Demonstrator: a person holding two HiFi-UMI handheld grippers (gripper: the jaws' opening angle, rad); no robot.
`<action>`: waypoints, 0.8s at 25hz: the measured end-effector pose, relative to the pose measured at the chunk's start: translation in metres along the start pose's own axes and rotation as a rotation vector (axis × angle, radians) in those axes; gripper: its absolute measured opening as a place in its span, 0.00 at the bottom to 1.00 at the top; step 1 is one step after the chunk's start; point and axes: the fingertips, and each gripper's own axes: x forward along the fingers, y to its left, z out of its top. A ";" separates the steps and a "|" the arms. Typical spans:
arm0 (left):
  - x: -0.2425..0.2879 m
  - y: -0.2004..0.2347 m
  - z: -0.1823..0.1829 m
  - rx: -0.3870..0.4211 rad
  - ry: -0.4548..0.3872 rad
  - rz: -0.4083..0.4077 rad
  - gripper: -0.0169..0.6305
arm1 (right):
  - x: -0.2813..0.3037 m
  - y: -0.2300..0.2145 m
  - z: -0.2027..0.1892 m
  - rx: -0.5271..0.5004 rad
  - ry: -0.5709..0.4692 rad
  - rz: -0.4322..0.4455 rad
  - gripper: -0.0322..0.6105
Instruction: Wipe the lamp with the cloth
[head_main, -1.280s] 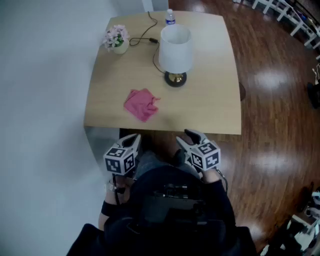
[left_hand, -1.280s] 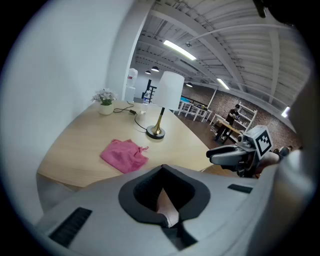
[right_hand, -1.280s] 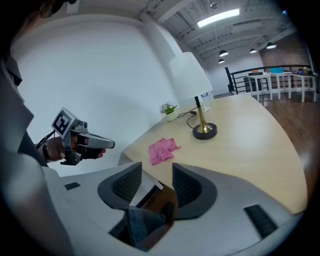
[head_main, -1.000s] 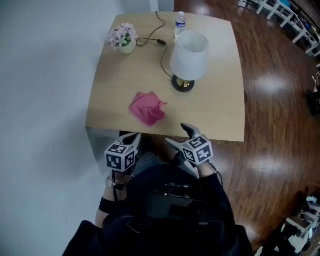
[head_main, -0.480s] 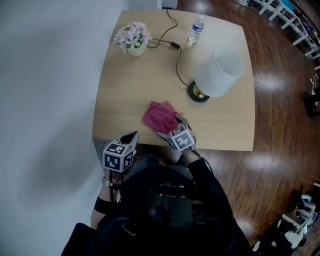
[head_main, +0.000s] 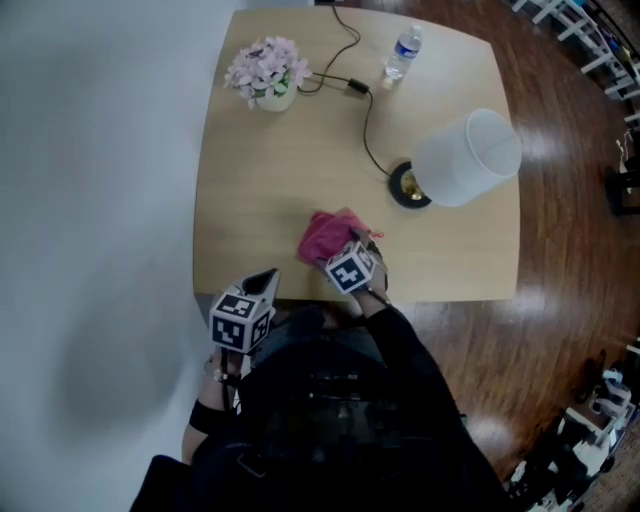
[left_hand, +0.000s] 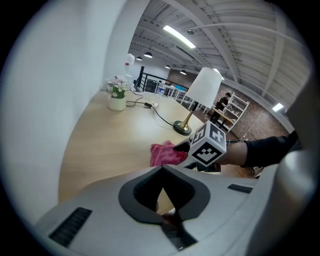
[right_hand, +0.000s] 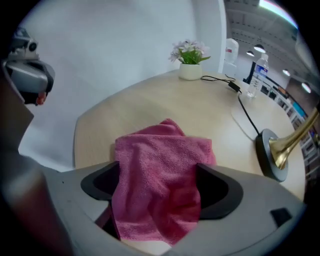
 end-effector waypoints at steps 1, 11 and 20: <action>0.000 0.003 0.000 0.001 0.003 -0.003 0.03 | -0.002 -0.001 0.003 -0.022 0.020 -0.021 0.82; 0.001 0.014 -0.005 0.013 0.030 -0.060 0.03 | 0.011 0.001 0.006 -0.077 0.108 -0.012 0.80; -0.001 0.017 -0.001 0.058 0.041 -0.095 0.03 | 0.002 -0.019 0.023 0.068 -0.060 -0.069 0.18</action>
